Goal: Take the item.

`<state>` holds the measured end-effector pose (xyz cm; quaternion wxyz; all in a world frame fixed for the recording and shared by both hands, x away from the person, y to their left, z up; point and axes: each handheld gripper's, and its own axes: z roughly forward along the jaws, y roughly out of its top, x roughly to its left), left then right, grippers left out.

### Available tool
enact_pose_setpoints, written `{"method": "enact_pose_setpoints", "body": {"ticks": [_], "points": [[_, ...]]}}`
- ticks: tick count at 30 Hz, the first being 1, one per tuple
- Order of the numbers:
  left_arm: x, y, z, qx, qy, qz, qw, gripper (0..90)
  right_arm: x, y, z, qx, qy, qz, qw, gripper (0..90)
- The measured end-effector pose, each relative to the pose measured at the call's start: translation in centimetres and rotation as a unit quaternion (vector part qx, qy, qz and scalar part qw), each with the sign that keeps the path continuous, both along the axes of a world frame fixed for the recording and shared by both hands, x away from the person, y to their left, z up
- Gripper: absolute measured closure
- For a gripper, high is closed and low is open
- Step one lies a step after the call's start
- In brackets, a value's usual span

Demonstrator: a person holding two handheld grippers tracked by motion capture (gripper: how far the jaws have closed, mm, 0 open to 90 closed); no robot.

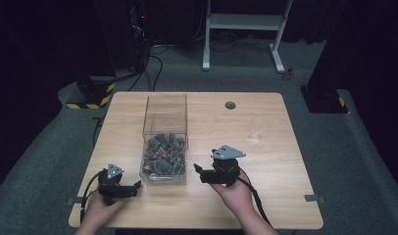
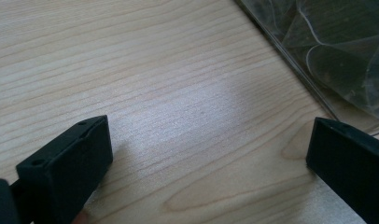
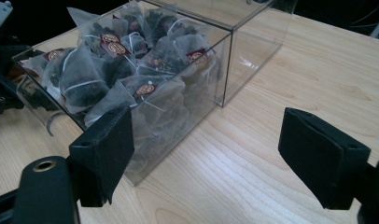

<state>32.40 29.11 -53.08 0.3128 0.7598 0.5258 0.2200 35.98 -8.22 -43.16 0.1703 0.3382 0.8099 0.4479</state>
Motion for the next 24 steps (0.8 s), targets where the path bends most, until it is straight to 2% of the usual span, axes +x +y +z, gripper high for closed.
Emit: {"method": "enact_pose_setpoints", "body": {"ticks": [24], "points": [[0.0,0.0,0.0,-0.002,0.000,-0.003,1.0000,0.6,0.6,3.6,1.0,-0.001,-0.003,0.035,0.9994,19.1]]}}
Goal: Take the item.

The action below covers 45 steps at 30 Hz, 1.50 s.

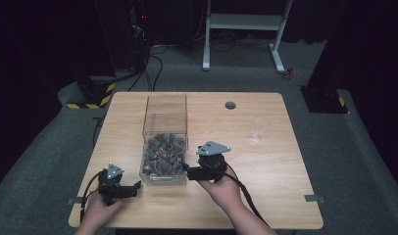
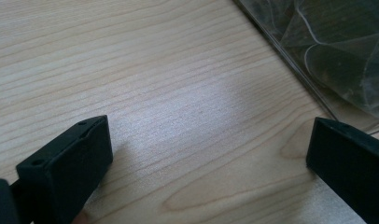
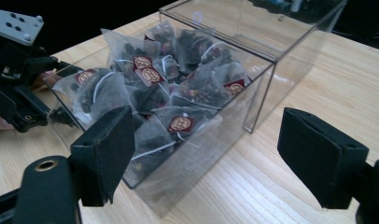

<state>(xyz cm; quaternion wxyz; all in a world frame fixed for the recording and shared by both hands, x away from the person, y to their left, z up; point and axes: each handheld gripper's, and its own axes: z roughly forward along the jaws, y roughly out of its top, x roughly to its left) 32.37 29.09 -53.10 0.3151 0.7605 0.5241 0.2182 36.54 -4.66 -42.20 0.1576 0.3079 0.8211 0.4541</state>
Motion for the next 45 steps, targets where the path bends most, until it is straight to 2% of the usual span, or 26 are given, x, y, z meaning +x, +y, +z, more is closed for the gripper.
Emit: {"method": "enact_pose_setpoints", "body": {"ticks": [23,38,45], "points": [[0.0,0.0,0.0,0.000,0.000,-0.001,1.0000,0.6,-0.1,3.9,0.2,0.001,0.005,0.045,0.9990,21.7],[0.0,0.0,0.0,0.000,0.000,-0.001,1.0000,0.6,0.2,5.4,0.0,0.001,0.017,0.059,0.9981,23.0],[0.0,0.0,0.0,0.000,0.000,-0.001,1.0000,0.6,0.3,6.1,-0.2,-0.003,0.021,0.068,0.9975,26.7]]}}
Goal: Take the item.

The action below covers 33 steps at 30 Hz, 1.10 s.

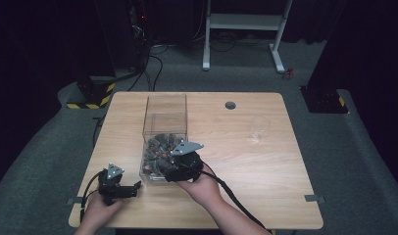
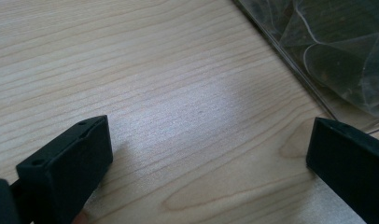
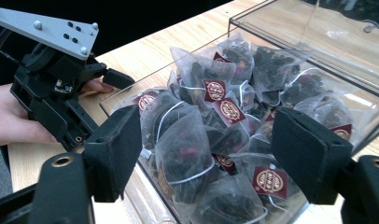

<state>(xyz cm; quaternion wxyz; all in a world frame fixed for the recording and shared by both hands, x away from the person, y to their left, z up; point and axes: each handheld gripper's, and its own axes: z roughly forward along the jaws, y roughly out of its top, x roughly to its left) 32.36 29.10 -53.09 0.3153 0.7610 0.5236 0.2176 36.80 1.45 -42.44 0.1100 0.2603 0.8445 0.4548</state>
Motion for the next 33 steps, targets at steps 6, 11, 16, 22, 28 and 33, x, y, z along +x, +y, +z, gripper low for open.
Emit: {"method": "enact_pose_setpoints", "body": {"ticks": [6,11,16,22,28,33], "points": [[0.0,0.0,0.0,0.000,0.000,-0.001,1.0000,0.6,0.3,0.4,-0.5,-0.004,0.017,0.005,0.9998,40.4],[0.0,0.0,0.0,0.002,0.000,-0.002,1.0000,0.6,0.4,0.6,-0.7,0.005,0.028,0.011,0.9995,53.8],[0.0,0.0,0.0,0.000,0.000,-0.002,1.0000,0.6,0.5,0.8,-0.8,0.009,0.049,0.005,0.9988,55.6],[0.0,0.0,0.0,0.001,0.000,-0.003,1.0000,0.6,0.6,0.8,-1.0,0.004,0.050,0.005,0.9987,60.2],[0.0,0.0,0.0,0.000,0.000,-0.002,1.0000,0.6,0.5,0.9,-1.3,0.000,0.050,0.014,0.9987,76.2],[0.0,0.0,0.0,0.000,0.000,-0.003,1.0000,0.6,0.3,0.8,-1.3,-0.001,0.039,0.016,0.9991,88.5]]}}
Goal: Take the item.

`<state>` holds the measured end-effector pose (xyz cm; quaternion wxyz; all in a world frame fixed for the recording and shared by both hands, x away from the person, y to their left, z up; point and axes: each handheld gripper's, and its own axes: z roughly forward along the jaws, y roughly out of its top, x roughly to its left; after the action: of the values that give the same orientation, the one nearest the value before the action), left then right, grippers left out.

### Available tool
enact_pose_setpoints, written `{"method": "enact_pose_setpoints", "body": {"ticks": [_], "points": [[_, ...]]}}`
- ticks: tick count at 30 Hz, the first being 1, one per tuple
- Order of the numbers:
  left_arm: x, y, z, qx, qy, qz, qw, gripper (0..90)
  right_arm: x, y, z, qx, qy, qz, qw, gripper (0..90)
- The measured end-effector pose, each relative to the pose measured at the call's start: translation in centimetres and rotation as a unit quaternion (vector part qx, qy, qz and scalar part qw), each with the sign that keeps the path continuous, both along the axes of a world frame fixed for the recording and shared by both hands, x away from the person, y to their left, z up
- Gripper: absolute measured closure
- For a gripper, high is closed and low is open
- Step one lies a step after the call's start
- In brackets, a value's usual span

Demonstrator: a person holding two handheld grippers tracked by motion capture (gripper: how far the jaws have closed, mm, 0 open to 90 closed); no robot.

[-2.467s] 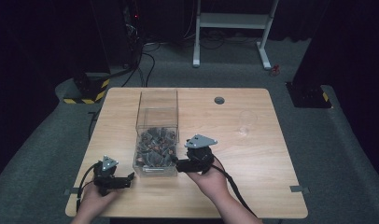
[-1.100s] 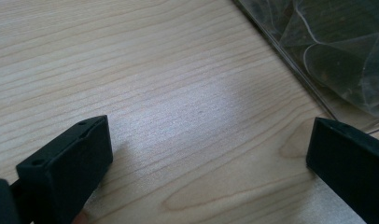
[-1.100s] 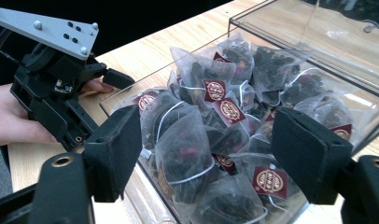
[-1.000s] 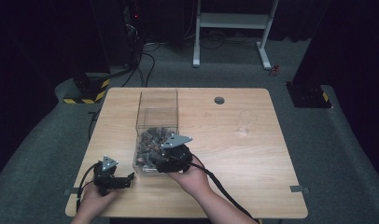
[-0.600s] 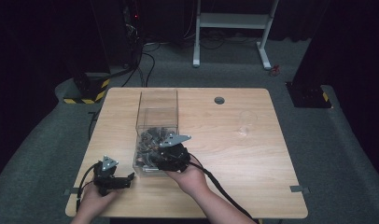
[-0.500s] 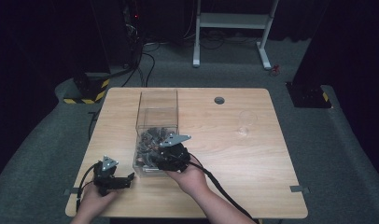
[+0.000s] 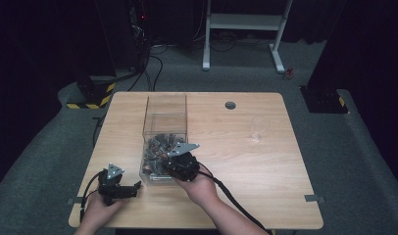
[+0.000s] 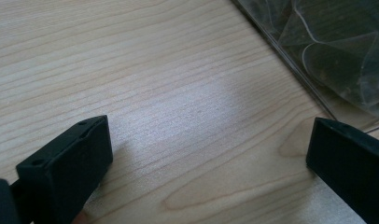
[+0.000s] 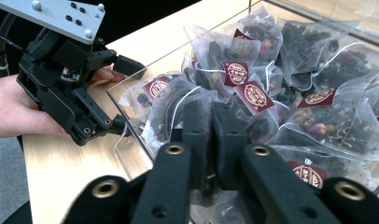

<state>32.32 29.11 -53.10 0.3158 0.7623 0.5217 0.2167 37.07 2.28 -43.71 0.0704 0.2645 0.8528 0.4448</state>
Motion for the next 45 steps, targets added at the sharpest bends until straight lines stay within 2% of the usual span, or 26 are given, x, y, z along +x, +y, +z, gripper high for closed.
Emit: {"method": "enact_pose_setpoints", "body": {"ticks": [7,12,45], "points": [[0.0,0.0,0.0,0.000,0.000,0.000,1.0000,0.6,-0.2,-0.2,0.1,0.007,-0.006,0.006,0.9999,90.0],[0.0,0.0,0.0,0.000,0.000,0.000,1.0000,0.6,-0.3,-0.5,0.3,0.016,-0.014,0.004,0.9998,90.0],[0.0,0.0,0.0,0.000,0.000,0.000,1.0000,0.6,-0.5,-1.7,1.8,0.043,-0.040,-0.005,0.9982,90.0]]}}
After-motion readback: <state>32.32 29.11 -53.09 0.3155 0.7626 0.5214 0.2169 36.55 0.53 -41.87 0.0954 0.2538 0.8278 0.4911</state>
